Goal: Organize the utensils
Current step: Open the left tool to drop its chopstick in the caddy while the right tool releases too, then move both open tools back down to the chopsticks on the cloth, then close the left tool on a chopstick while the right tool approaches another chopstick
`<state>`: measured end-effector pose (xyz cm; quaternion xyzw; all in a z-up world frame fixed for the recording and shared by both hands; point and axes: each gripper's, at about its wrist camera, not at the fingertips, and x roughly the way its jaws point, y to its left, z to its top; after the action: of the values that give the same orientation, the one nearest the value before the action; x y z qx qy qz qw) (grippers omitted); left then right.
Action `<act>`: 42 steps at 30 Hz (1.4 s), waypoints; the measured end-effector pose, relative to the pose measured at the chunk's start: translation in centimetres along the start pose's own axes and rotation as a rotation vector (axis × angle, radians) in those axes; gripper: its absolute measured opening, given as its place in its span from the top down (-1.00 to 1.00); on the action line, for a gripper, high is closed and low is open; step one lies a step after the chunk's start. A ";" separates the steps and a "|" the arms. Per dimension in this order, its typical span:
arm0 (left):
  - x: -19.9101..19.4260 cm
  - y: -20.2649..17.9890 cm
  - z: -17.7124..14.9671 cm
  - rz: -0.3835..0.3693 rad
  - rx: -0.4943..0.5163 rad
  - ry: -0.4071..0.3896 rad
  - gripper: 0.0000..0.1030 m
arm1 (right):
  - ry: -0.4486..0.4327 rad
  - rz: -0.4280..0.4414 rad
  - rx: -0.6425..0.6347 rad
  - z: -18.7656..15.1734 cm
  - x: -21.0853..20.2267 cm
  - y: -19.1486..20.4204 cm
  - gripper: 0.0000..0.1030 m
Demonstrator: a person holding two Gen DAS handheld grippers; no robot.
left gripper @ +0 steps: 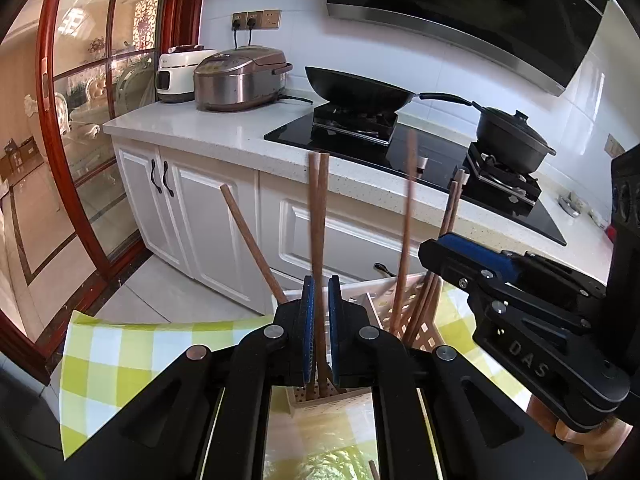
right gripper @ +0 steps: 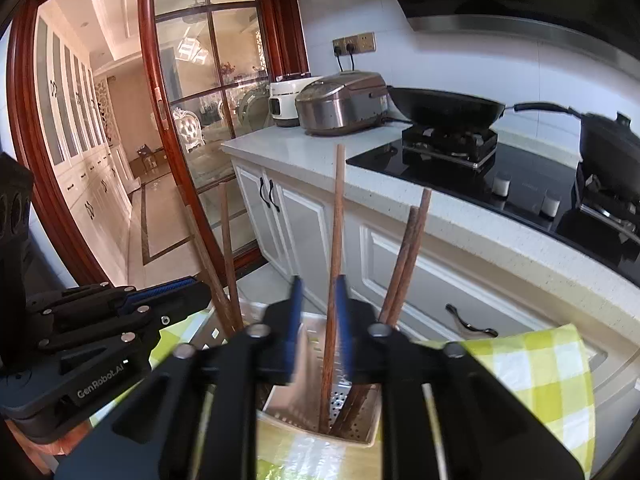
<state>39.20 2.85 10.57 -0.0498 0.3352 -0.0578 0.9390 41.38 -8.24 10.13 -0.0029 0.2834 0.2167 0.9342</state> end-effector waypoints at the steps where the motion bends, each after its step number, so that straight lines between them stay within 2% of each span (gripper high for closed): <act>1: -0.1 0.1 0.1 0.002 -0.003 -0.002 0.83 | -0.003 -0.002 0.001 0.0 -0.2 0.0 0.52; 3: -0.3 0.2 0.1 0.004 -0.004 -0.005 0.77 | -0.013 -0.007 0.002 0.1 -0.7 -0.1 0.52; 5: -0.7 0.3 0.0 0.006 -0.009 -0.013 0.54 | -0.019 -0.009 0.001 -0.1 -1.5 -0.2 0.52; 6: -0.9 0.4 0.0 0.006 -0.012 -0.017 0.50 | -0.024 -0.011 0.001 -0.3 -1.9 -0.3 0.52; 9: -2.0 0.8 -0.5 0.004 -0.019 -0.032 0.49 | -0.033 -0.018 0.011 -1.3 -3.6 -0.8 0.50; 13: -3.8 1.4 -2.3 -0.004 -0.034 -0.039 0.49 | -0.021 -0.016 0.036 -3.7 -5.7 -1.9 0.33; 16: -5.0 1.9 -4.8 -0.007 -0.039 -0.030 0.49 | 0.011 -0.011 0.060 -7.1 -7.0 -2.8 0.24; 22: -6.3 2.8 -12.6 -0.014 -0.079 0.037 0.49 | 0.103 -0.005 0.113 -16.0 -9.0 -3.8 0.07; 24: -6.5 2.6 -15.5 -0.014 -0.083 0.069 0.49 | 0.133 -0.009 0.137 -18.9 -9.7 -4.1 0.06; 28: -6.8 1.5 -20.4 -0.020 -0.064 0.140 0.50 | 0.164 -0.038 0.134 -22.2 -10.9 -4.1 0.06; 33: -6.0 0.0 -23.1 -0.017 -0.040 0.206 0.53 | 0.169 -0.042 0.111 -23.9 -12.5 -3.9 0.06; 35: -5.2 0.0 -23.5 -0.009 -0.043 0.230 0.61 | 0.165 -0.050 0.109 -24.0 -12.9 -4.0 0.01; 42: -3.3 -0.4 -24.4 0.041 -0.028 0.281 0.63 | 0.173 -0.052 0.141 -23.6 -12.7 -4.3 -0.12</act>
<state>21.14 1.61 -6.14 -0.0474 0.4649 -0.0403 0.8832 21.17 -20.26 -3.45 0.0366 0.3776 0.1710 0.9093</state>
